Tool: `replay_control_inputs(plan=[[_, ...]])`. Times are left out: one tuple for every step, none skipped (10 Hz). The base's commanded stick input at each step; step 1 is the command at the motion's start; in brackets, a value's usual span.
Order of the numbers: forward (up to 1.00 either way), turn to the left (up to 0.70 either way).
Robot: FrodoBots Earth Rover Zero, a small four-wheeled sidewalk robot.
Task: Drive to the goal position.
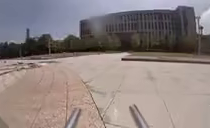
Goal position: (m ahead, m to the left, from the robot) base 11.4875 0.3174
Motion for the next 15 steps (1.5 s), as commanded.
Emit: replay_control_inputs(plan=[[0.7,-0.32],[0.7,-0.32],[0.7,-0.32],[0.7,-0.32],[0.7,0.03],[0.7,0.03],[0.7,0.03],[0.7,0.03],[0.7,0.03],[0.7,0.03],[0.7,0.03],[0.7,0.03],[0.7,0.03],[0.7,0.03],[0.7,0.03]])
